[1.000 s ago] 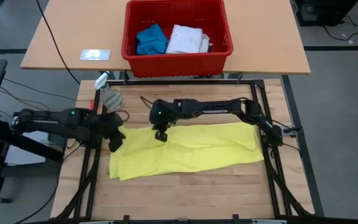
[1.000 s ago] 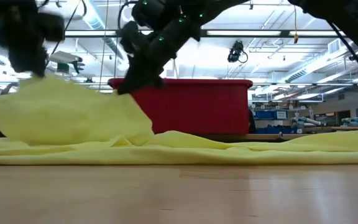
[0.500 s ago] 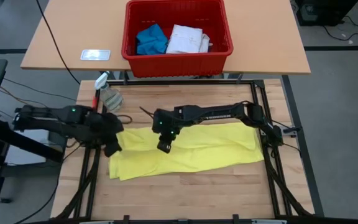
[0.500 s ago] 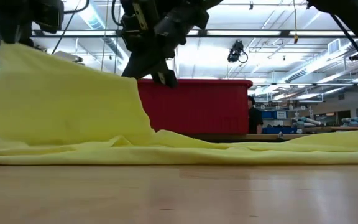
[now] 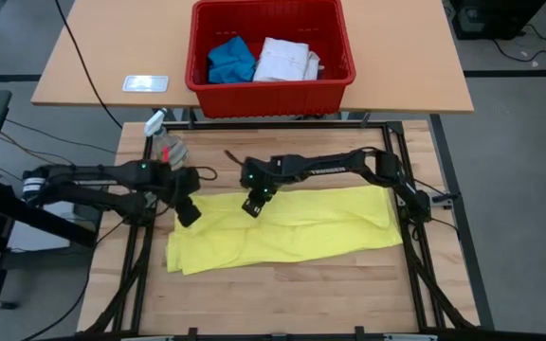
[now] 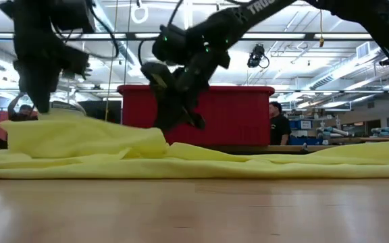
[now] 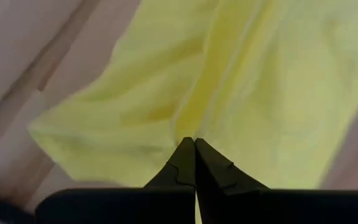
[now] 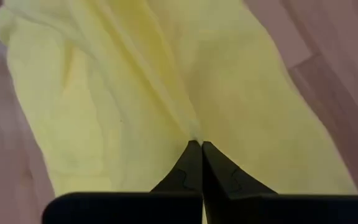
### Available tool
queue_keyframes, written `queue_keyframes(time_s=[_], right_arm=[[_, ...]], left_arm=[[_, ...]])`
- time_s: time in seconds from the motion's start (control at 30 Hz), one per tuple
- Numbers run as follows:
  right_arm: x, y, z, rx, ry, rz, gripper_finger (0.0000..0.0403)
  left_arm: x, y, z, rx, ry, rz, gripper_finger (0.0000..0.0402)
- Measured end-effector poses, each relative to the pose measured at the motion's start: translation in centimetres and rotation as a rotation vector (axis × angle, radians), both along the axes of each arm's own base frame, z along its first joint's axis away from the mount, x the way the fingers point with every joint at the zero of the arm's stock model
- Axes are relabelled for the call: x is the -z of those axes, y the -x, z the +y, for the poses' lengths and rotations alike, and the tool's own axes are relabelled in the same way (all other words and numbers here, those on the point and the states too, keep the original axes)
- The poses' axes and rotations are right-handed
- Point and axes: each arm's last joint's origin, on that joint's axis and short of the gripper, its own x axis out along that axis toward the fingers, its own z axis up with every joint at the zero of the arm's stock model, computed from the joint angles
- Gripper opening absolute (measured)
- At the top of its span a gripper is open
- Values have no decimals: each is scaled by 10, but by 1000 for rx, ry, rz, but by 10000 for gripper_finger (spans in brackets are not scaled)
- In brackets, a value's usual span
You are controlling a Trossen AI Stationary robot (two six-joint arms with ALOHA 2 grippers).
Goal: Fold Laundry from Bin
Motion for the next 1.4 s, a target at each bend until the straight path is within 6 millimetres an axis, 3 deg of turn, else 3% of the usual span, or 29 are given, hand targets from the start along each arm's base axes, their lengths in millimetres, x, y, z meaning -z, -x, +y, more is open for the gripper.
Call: queue_keyframes(time_s=[0.17,0.3,0.43,0.63,0.83,1.1,1.23,1.4], right_arm=[[12,1,-5,26,40,-40,0],[14,0,-15,64,75,-89,6],[17,3,-26,123,126,-59,28],[18,10,-34,110,72,-5,94],[13,12,-31,69,-29,-7,141],[10,8,3,-52,-59,-15,138],[10,5,20,-124,57,-38,138],[12,4,35,-183,79,-46,138]], left_arm=[[30,6,12,-65,15,39,0],[34,7,22,-160,-13,18,19],[19,2,29,-233,-46,-31,51],[-13,-7,33,-282,-47,-115,85],[-32,-20,18,-249,5,-217,91],[14,-20,-13,-210,70,-179,91],[44,-8,-20,-250,115,-77,91],[67,4,-33,-247,198,4,91]])
